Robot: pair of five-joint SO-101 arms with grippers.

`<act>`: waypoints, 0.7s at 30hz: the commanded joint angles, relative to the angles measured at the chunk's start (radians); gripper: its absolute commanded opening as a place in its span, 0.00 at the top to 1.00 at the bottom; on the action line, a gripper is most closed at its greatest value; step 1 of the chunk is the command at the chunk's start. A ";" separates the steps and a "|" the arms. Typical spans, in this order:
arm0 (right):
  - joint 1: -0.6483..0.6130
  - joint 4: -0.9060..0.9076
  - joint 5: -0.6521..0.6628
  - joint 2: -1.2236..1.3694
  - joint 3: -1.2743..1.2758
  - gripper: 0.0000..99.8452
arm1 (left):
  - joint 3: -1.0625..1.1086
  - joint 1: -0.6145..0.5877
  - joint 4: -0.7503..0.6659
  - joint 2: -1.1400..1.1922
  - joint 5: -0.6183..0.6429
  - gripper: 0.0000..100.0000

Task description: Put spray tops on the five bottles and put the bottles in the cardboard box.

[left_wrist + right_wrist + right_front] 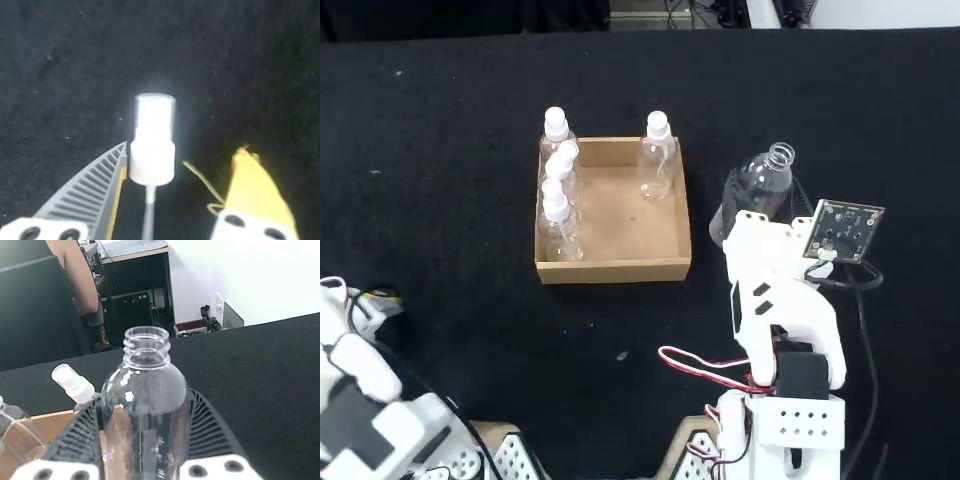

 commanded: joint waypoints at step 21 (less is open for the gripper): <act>-0.006 -0.029 0.002 -0.024 -0.007 0.99 | -0.449 -0.030 0.361 0.341 -0.187 0.90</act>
